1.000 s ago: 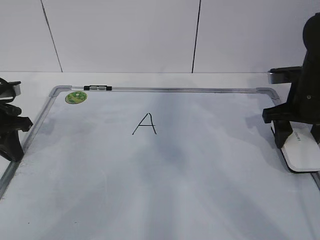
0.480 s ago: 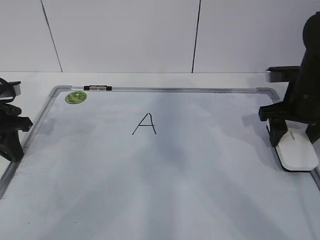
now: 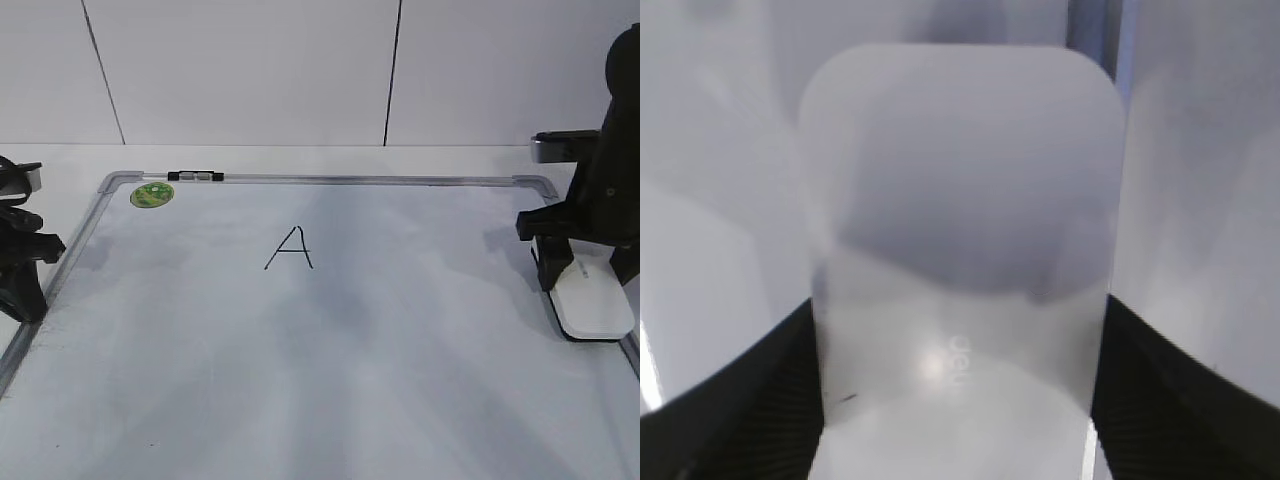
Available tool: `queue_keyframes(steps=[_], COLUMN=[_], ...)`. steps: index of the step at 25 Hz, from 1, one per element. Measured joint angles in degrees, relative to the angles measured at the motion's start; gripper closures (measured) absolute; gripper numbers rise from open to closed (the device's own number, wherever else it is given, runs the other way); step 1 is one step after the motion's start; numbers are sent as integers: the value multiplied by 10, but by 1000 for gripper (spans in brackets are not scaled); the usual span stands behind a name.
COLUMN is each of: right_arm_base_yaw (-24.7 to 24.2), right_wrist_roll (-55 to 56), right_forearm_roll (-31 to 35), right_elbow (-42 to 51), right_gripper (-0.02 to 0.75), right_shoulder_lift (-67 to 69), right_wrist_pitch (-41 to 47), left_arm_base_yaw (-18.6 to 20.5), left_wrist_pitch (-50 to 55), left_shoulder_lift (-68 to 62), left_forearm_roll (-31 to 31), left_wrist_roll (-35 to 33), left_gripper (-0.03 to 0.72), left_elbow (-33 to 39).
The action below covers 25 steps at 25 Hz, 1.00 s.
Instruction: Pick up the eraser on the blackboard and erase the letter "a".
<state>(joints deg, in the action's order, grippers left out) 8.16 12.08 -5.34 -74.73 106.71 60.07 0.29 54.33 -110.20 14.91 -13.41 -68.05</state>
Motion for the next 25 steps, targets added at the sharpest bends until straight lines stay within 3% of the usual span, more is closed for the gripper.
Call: queue_keyframes(steps=[25], right_arm_base_yaw=[0], right_wrist_roll=[-9], right_forearm_roll=[-5], right_elbow=[1], right_gripper=[139], right_shoulder_lift=[24], right_wrist_pitch=[-15], left_arm_base_yaw=[0], left_wrist_pitch=[0], left_shoulder_lift=[0], left_forearm_roll=[0], left_wrist_roll=[0], left_gripper=[652], left_elbow=[0])
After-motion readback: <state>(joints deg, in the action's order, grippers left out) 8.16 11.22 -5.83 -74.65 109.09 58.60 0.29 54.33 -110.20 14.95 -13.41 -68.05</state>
